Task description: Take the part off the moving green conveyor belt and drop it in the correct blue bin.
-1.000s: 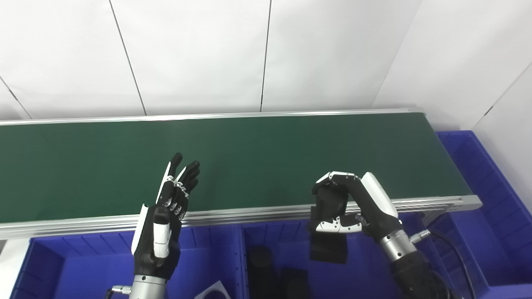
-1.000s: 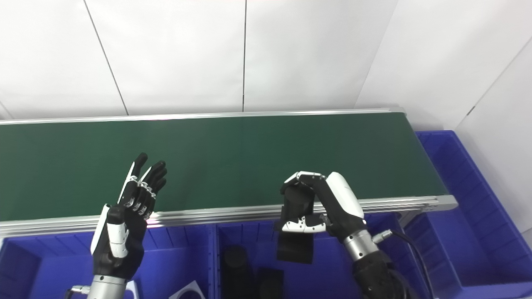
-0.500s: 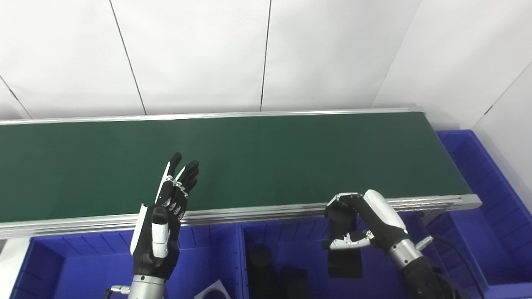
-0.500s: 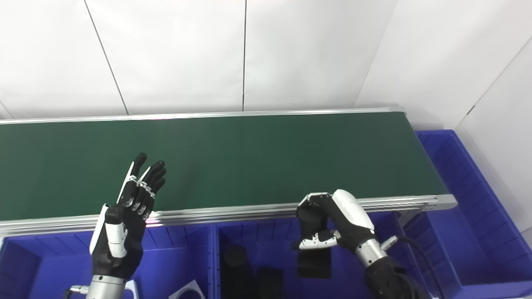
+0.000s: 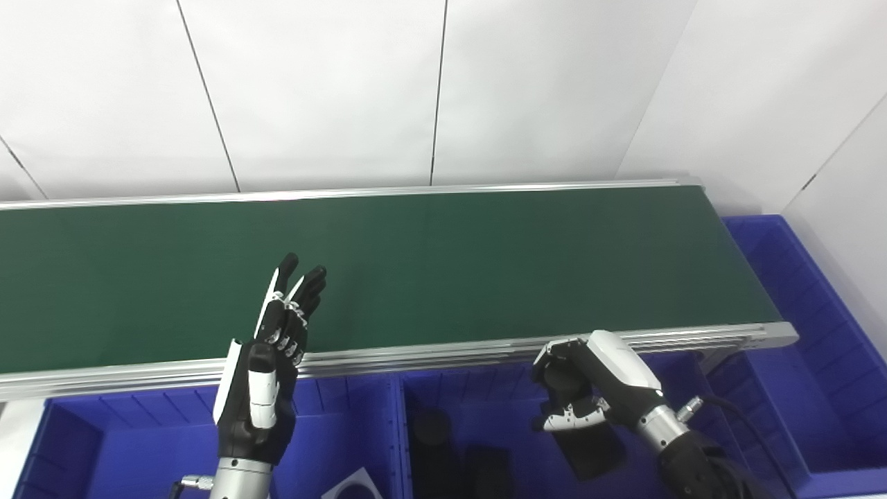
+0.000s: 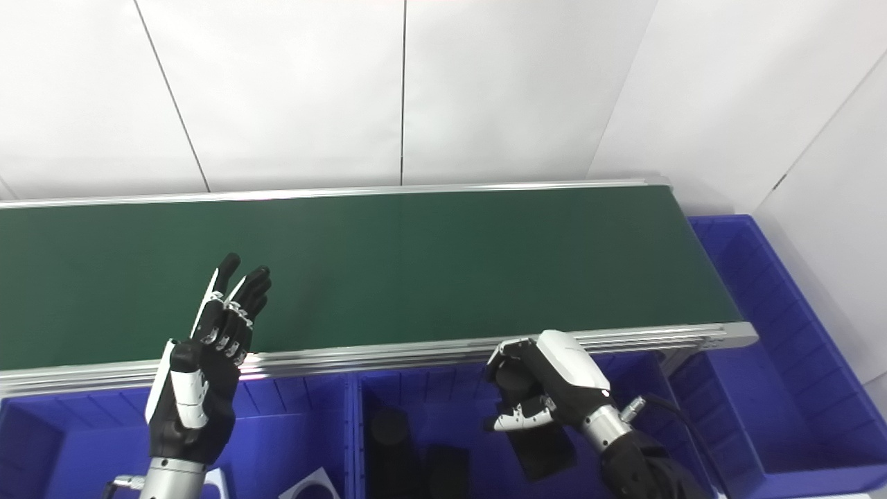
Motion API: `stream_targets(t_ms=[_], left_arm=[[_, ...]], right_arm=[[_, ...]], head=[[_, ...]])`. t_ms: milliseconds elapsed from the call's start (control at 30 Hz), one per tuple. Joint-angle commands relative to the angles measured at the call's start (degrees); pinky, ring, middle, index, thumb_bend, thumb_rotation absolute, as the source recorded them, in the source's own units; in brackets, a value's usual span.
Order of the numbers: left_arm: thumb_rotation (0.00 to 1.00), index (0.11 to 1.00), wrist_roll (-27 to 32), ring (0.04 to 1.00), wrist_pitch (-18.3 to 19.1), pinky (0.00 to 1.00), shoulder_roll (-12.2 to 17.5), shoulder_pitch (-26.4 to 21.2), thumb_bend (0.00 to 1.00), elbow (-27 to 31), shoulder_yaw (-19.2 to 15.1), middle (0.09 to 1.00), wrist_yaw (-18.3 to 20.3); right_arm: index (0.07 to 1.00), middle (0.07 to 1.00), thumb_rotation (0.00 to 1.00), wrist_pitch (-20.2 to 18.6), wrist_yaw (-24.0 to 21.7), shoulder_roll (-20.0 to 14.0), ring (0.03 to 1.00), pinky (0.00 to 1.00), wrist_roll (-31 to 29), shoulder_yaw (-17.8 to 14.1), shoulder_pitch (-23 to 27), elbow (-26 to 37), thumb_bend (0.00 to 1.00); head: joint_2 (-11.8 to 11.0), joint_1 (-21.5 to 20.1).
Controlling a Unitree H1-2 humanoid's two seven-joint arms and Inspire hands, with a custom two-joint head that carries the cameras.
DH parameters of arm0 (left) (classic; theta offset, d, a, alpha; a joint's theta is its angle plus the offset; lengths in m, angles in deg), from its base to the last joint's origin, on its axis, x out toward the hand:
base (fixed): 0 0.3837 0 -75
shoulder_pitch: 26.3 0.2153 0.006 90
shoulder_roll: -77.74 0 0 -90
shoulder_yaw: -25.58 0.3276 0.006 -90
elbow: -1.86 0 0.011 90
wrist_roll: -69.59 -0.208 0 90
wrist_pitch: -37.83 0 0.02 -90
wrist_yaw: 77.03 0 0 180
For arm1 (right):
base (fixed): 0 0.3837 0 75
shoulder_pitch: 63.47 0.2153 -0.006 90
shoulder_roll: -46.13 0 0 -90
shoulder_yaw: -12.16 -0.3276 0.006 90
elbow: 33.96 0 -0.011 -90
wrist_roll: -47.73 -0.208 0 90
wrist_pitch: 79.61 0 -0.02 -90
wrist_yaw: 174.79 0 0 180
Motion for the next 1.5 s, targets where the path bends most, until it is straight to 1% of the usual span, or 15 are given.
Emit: stream_targets(t_ms=[0, 133, 267, 300, 333, 367, 400, 467, 600, 733, 967, 1133, 1300, 1400, 1467], left_arm=[[0.99, 1.000, 0.58, 0.944, -0.55, 1.00, -0.48, -1.25, 0.74, 1.41, -0.32, 0.912, 0.97], [1.00, 1.000, 0.54, 0.943, -0.10, 1.00, -0.39, -1.25, 0.73, 1.80, -0.61, 0.915, 0.98], [1.00, 1.000, 0.42, 0.939, -0.17, 1.00, -0.36, -1.16, 0.73, 1.74, -0.71, 0.909, 1.16], [1.00, 1.000, 0.35, 0.935, -0.16, 0.99, -0.37, -1.16, 0.73, 1.76, -0.75, 0.908, 1.19], [0.99, 1.000, 0.30, 0.932, -0.11, 0.99, -0.39, -1.14, 0.73, 1.80, -0.80, 0.906, 1.23], [0.99, 1.000, 0.16, 0.932, 0.01, 0.99, -0.39, -1.15, 0.73, 1.83, -0.84, 0.905, 1.25], [1.00, 1.000, 0.07, 0.935, 0.10, 0.99, -0.39, -1.14, 0.74, 1.86, -0.88, 0.908, 1.29], [1.00, 1.000, -0.04, 0.938, 0.17, 1.00, -0.47, -1.17, 0.74, 1.78, -0.95, 0.909, 1.32], [1.00, 1.000, 0.07, 0.935, 0.32, 0.98, -0.32, -1.19, 0.75, 1.77, -1.15, 0.906, 1.67], [0.99, 1.000, -0.35, 0.930, 0.32, 0.97, -0.47, -1.20, 0.75, 1.79, -1.26, 0.903, 1.71], [0.98, 1.000, -0.28, 0.934, 0.42, 0.98, -0.47, -1.16, 0.76, 1.71, -1.43, 0.903, 1.82], [0.98, 1.000, -0.28, 0.933, 0.52, 0.97, -0.45, -0.96, 0.76, 2.13, -1.45, 0.904, 1.92], [0.98, 1.000, -0.50, 0.933, 0.64, 0.96, -0.41, -0.57, 0.76, 2.54, -1.60, 0.905, 1.94], [0.98, 1.000, -0.44, 0.933, 0.49, 0.97, -0.38, -0.45, 0.77, 2.42, -1.73, 0.902, 1.96], [0.98, 1.000, -0.54, 0.928, -0.07, 0.95, -0.43, -0.43, 0.75, 2.06, -1.74, 0.899, 2.00]], right_arm=[[0.487, 0.505, 0.00, 3.57, 2.45, -0.95, 0.418, 0.38, 0.77, 0.03, 0.38, -0.07, 0.52], [0.486, 0.507, 0.00, 4.70, 3.39, -1.75, 0.427, 0.39, 2.47, 1.12, 0.13, -0.70, 0.52], [0.538, 0.507, 0.00, 5.34, 2.49, -2.28, 0.404, 0.36, 1.40, 1.50, -0.06, -0.24, 0.51], [0.544, 0.511, 0.03, 5.97, 2.25, -2.38, 0.459, 0.39, 0.66, 1.49, -0.06, -0.30, 0.61], [0.595, 0.563, 0.10, 6.49, 2.17, -2.45, 0.505, 0.42, 0.16, 1.48, -0.04, -0.39, 0.86], [0.600, 0.568, 0.11, 7.06, 2.04, -2.55, 0.509, 0.43, -0.45, 1.52, 0.08, -0.73, 0.89], [0.628, 0.599, 0.18, 7.36, 1.97, -2.64, 0.547, 0.47, -0.86, 1.58, 0.17, -0.97, 0.94], [0.658, 0.648, 0.26, 7.44, 1.74, -2.78, 0.608, 0.53, -1.35, 1.73, 0.35, -1.25, 0.99], [0.697, 0.712, 0.38, 5.96, 0.34, -2.79, 0.672, 0.57, -1.69, 2.19, 0.31, 0.03, 1.00], [0.711, 0.736, 0.43, 4.65, -1.16, -2.66, 0.698, 0.59, -2.21, 2.03, 0.13, 0.85, 1.00], [0.703, 0.716, 0.45, 4.79, -1.33, -2.50, 0.673, 0.57, -2.73, 1.51, -0.95, 3.01, 1.00], [0.685, 0.677, 0.45, 6.34, -0.56, -2.09, 0.625, 0.53, -3.99, 1.16, -1.89, 5.53, 1.00], [0.679, 0.663, 0.54, 4.98, -0.24, 0.53, 0.619, 0.53, -6.16, 0.44, -3.97, 12.10, 1.00], [0.680, 0.665, 0.59, 4.07, -0.14, 3.40, 0.603, 0.50, -9.09, -0.23, -5.35, 15.96, 1.00], [0.684, 0.671, 0.61, 3.07, 0.36, 6.68, 0.587, 0.49, -12.28, -0.63, -6.46, 19.07, 1.00]], head=[[0.05, 0.04], [0.18, -0.16], [0.22, -0.01], [0.32, 0.05], [0.32, 0.05], [0.36, 0.10], [0.36, 0.10], [0.36, 0.10], [0.37, -0.04], [0.37, -0.04], [0.35, 0.09], [0.47, 0.67], [0.76, 1.68], [0.85, 2.16], [0.91, 2.63]])
